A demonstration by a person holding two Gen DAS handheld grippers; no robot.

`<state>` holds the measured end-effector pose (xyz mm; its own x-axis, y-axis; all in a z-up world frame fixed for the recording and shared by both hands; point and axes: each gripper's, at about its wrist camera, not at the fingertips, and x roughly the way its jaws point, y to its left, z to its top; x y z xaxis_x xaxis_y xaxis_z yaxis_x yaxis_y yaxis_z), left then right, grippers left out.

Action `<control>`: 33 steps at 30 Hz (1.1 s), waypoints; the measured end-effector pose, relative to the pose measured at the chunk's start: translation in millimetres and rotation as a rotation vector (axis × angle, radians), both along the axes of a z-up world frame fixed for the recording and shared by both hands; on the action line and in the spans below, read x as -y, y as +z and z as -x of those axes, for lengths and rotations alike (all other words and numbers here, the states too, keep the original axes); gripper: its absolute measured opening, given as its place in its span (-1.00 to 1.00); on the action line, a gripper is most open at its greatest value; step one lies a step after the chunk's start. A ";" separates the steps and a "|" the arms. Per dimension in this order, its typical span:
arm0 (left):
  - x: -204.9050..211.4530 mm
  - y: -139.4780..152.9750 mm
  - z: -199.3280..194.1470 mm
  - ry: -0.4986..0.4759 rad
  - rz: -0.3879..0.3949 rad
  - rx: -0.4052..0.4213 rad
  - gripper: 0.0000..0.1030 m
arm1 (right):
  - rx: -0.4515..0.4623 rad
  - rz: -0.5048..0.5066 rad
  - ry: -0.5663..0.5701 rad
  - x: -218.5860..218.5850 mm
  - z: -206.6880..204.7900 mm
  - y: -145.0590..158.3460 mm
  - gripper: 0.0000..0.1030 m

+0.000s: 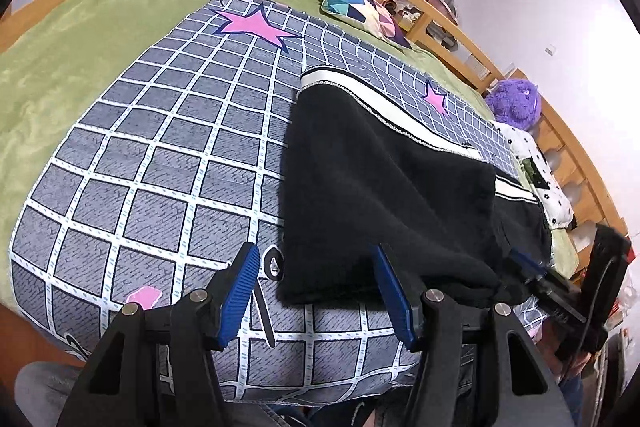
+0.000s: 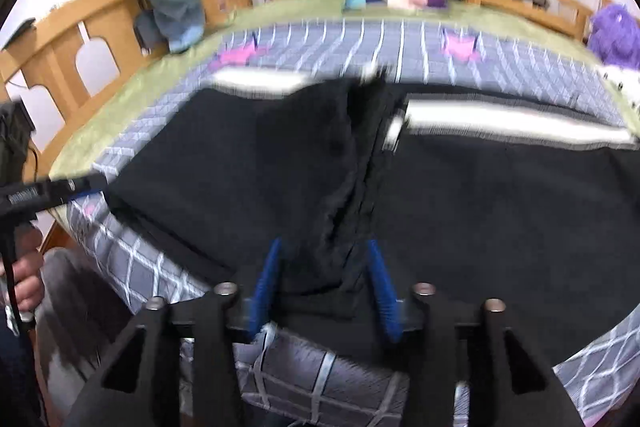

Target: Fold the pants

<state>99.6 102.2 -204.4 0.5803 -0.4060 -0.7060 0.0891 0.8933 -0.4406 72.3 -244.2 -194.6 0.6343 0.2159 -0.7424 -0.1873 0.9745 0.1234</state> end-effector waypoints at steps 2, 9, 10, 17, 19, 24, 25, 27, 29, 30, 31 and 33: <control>-0.7 -1.0 -1.5 0.002 0.010 -0.009 0.10 | 0.018 -0.032 -0.013 7.5 -10.1 6.8 0.25; 0.1 -0.5 -0.3 -0.003 -0.007 -0.009 0.10 | -0.143 -0.125 -0.131 14.4 -69.3 -46.2 -0.45; -0.1 -0.7 0.1 -0.003 -0.012 -0.008 0.10 | -0.110 -0.117 -0.098 8.8 -68.3 -43.0 -0.63; 7.3 4.9 2.1 -0.034 -0.011 0.011 0.10 | 0.044 -0.227 -0.186 60.0 -62.3 11.4 -0.70; 14.3 5.3 0.1 -0.072 -0.013 0.010 0.10 | -0.032 -0.178 -0.186 62.4 -70.3 -8.5 -0.56; 37.9 5.0 10.5 -0.152 -0.110 0.009 0.10 | -0.147 -0.161 -0.187 65.2 -71.1 -40.6 -0.25; 39.7 6.1 13.2 -0.150 -0.116 0.019 0.10 | -0.130 -0.161 -0.203 67.2 -64.7 -34.9 -0.19; 44.6 11.0 15.9 -0.155 -0.114 0.047 0.10 | -0.075 -0.177 -0.246 71.9 -49.3 -24.3 -0.18; 52.5 17.2 12.9 -0.161 -0.108 0.073 0.10 | -0.043 -0.213 -0.248 74.3 -34.8 -18.5 -0.17; 58.6 21.5 9.1 -0.156 -0.113 0.098 0.10 | -0.048 -0.215 -0.231 70.5 -29.6 -19.7 -0.19; 62.2 22.8 6.3 -0.147 -0.123 0.112 0.10 | -0.058 -0.200 -0.211 65.2 -25.0 -22.6 -0.20; 72.2 19.1 -3.1 -0.129 -0.167 0.107 0.10 | -0.091 -0.108 -0.182 51.7 -16.4 -36.4 -0.20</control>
<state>102.7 30.0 -185.4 0.6064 -0.3646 -0.7066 0.2458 0.9311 -0.2694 88.7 -295.8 -230.9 0.6012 0.1857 -0.7772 0.0071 0.9713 0.2376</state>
